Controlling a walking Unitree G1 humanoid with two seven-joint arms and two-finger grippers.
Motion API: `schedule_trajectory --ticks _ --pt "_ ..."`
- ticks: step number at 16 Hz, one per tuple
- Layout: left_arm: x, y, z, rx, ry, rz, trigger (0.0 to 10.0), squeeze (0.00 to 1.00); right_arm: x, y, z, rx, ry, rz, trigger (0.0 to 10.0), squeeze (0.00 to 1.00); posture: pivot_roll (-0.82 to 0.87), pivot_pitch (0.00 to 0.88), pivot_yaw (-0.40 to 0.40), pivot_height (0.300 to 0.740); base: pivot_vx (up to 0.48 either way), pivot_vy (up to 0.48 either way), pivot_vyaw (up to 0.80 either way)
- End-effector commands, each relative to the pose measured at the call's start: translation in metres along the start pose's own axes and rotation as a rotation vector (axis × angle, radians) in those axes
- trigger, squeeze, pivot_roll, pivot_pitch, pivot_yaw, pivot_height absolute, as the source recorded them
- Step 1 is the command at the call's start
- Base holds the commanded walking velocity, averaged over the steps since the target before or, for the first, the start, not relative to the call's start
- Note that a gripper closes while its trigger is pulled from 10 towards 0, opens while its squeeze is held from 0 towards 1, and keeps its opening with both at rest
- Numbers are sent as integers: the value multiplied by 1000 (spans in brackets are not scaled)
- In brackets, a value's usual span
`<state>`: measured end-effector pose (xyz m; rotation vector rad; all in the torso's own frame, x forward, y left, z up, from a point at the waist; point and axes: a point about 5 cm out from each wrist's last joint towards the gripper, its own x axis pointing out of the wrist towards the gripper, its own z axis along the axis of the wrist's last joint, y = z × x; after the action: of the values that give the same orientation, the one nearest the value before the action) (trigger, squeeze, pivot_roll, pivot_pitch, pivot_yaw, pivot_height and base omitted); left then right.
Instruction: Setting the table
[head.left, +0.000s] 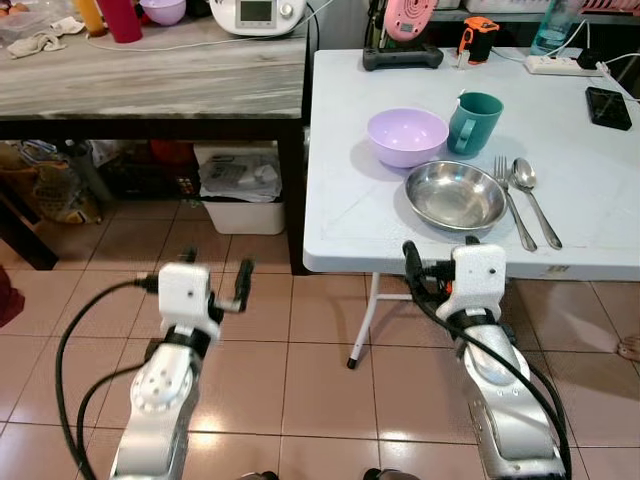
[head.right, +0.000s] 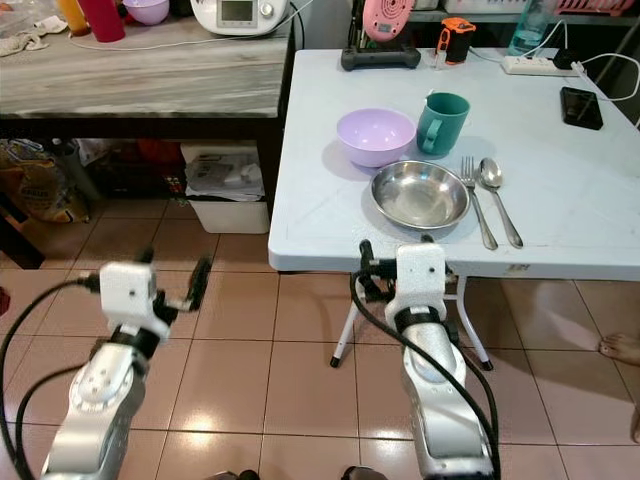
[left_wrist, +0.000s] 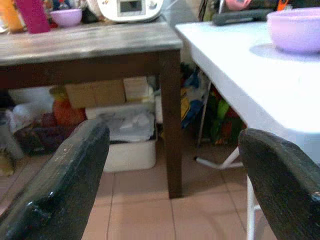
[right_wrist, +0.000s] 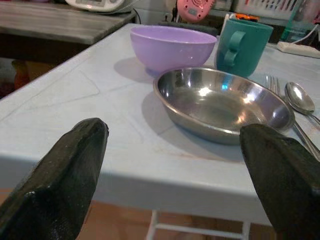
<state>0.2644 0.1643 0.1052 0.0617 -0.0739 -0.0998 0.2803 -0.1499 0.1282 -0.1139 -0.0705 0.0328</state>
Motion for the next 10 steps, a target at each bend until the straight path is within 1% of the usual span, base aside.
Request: schedule_trajectory --ticks 1,2,4,8,9,10 --pt "-1 4 6 22 -19 25 10000 0 -3 -5 2 -12 -11 -8 10000 0 -139 108 16 740 0 0 0" --pt "0 6 5 14 -11 36 10000 0 -5 -4 0 -12 7 -4 10000 0 -141 108 14 740 0 0 0" --pt "1 4 5 24 -8 22 10000 0 -8 0 -2 -15 18 35 10000 0 -143 108 14 740 0 0 0" --pt "4 -2 7 43 -14 -10 10000 0 -6 5 1 30 14 59 10000 0 -151 110 16 740 0 0 0" --pt "5 -3 8 43 -16 -12 10000 0 -7 5 2 38 8 60 10000 0 -151 110 17 740 0 -255 0" --pt "6 -2 8 41 -15 -14 10000 0 -8 7 2 65 14 70 10000 0 -152 113 18 740 0 -289 0"
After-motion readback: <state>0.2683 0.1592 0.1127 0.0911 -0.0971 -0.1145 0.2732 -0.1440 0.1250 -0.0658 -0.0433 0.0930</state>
